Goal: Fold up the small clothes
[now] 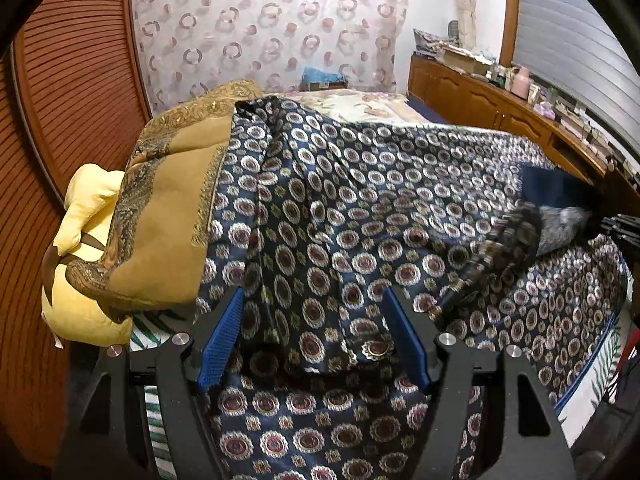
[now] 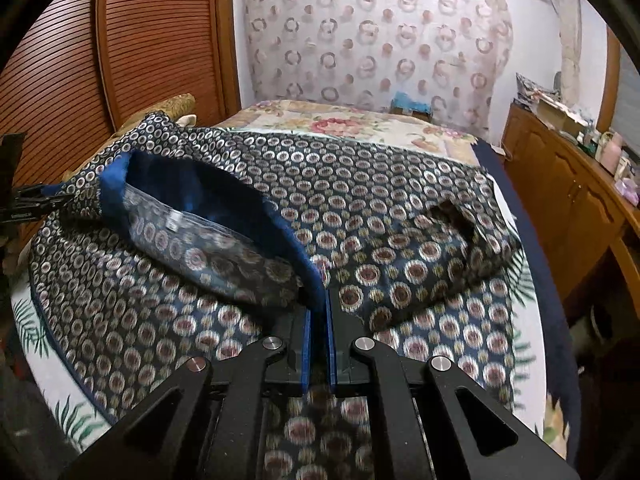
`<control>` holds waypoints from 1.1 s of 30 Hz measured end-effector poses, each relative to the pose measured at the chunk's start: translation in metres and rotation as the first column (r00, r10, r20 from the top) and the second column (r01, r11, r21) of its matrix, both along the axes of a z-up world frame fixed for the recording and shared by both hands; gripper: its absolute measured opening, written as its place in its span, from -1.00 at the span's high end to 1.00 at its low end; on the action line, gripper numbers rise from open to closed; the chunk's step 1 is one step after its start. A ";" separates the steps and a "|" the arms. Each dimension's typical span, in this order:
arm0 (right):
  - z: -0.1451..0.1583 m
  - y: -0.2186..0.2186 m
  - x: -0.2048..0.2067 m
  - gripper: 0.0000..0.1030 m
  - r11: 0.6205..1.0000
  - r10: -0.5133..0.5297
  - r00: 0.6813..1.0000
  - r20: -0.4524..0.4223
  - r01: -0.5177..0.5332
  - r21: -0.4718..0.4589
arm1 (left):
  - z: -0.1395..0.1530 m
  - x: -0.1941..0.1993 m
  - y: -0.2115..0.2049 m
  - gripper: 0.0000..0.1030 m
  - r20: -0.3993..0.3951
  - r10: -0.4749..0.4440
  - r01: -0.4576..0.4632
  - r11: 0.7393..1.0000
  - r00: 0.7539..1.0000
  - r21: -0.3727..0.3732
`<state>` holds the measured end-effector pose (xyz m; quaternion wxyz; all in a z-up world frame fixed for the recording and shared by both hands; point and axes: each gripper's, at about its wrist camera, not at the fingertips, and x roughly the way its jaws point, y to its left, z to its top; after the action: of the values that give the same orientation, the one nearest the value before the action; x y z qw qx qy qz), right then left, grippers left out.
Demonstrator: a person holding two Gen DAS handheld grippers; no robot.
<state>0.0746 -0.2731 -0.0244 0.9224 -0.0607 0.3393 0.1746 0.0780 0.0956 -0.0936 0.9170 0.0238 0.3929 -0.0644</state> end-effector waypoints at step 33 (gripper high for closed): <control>0.039 -0.004 -0.011 0.21 0.999 -0.045 0.999 0.002 0.045 -0.007 | -0.022 -0.012 -0.001 -0.39 -0.034 0.030 -0.030 1.000 0.999 0.002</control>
<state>0.0638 -0.2776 0.0148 0.9261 -0.0566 0.3403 0.1526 0.0664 0.0945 -0.1157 0.9111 0.0174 0.4087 -0.0509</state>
